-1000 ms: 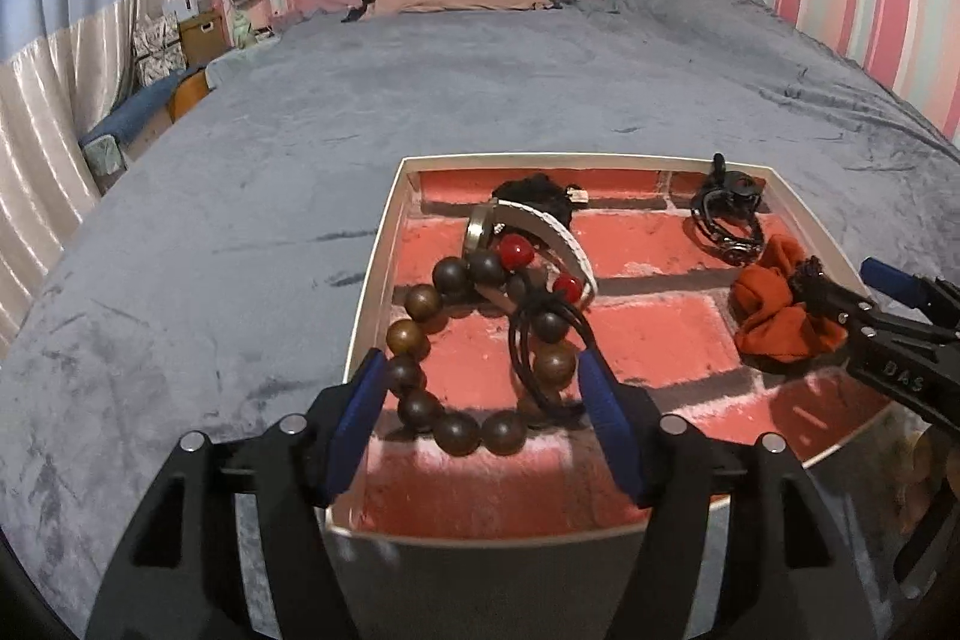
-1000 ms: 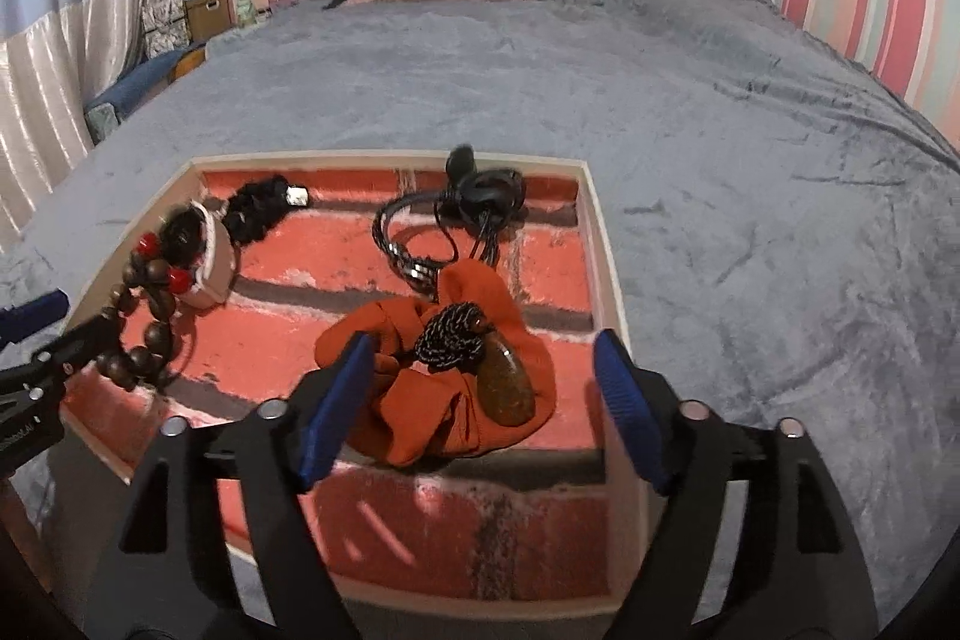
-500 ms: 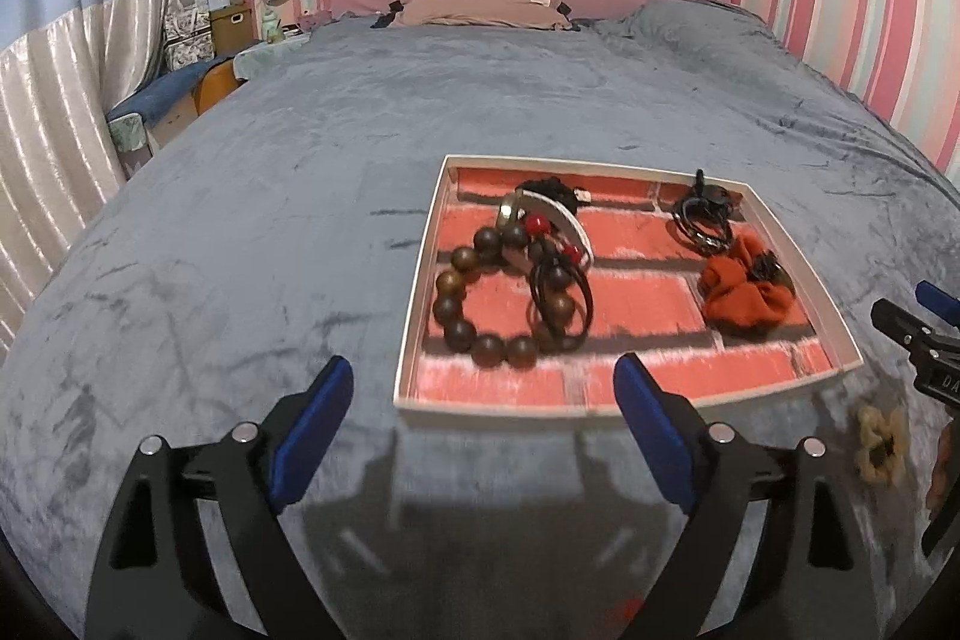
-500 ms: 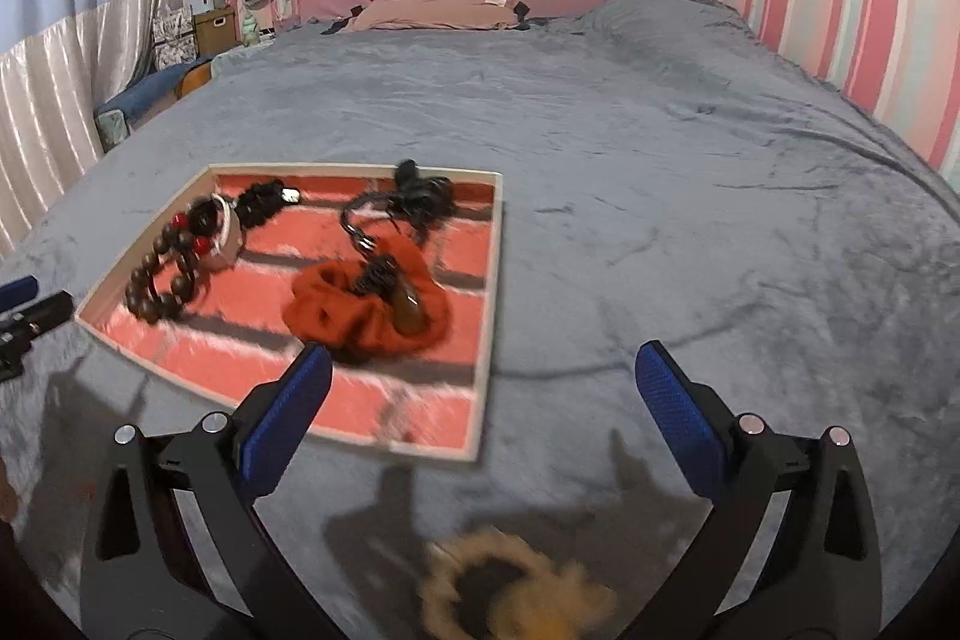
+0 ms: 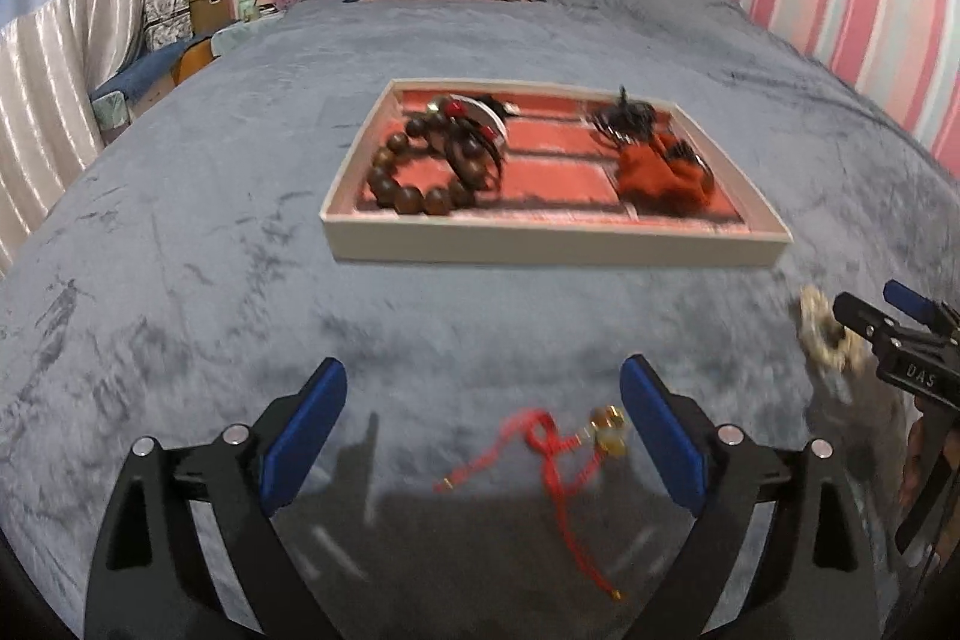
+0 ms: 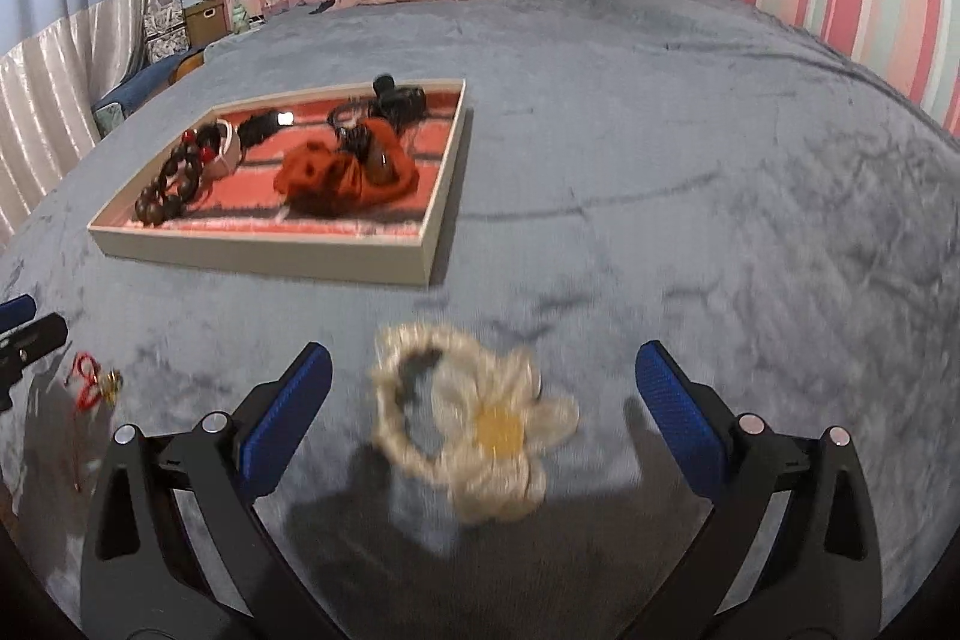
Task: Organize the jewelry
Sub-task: 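Move left tool to red string charm while right tool approaches cream flower scrunchie, then grasp red string charm with left tool while right tool grasps flower scrunchie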
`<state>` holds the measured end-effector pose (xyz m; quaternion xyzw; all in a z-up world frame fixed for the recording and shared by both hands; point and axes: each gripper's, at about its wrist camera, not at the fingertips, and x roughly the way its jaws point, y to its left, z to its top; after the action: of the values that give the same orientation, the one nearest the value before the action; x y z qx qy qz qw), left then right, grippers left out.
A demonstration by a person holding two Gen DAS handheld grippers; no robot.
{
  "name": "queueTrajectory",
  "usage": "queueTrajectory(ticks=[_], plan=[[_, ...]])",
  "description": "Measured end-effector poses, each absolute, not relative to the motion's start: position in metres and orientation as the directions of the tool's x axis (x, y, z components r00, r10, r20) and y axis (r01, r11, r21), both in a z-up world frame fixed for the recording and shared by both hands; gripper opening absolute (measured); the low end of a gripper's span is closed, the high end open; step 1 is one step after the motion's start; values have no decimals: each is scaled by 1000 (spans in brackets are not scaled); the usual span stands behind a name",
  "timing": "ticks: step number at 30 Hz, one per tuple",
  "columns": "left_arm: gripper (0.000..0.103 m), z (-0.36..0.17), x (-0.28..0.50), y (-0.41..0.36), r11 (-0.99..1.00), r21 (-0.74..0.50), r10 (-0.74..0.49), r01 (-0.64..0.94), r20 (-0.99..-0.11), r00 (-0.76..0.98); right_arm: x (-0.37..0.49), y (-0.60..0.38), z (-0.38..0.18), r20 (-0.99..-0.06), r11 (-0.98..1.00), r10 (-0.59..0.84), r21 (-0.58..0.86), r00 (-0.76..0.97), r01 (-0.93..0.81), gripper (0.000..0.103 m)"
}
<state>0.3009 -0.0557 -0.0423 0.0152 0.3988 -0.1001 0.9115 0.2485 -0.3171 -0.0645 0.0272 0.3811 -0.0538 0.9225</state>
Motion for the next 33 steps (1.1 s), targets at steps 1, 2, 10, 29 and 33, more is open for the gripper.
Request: queueTrajectory(ticks=[1,2,10,29,33], plan=[[91,-45,298,-58,978,-51,-173,200,-732,659,246,-318,-68,-712,992,-78,14,698,124,99],[91,-48,295,-61,977,-51,-178,207,-734,655,245,-319,-72,-717,992,-78,16,693,128,99],[91,-73,285,-76,963,-24,-196,270,-749,633,243,-321,-85,-734,989,-90,14,673,149,99],[28,-82,295,-62,951,-123,-279,285,-743,609,255,-306,-99,-762,996,-64,-8,645,90,56],[20,-82,296,-61,947,-137,-293,292,-739,606,256,-305,-99,-762,997,-51,2,646,80,40]])
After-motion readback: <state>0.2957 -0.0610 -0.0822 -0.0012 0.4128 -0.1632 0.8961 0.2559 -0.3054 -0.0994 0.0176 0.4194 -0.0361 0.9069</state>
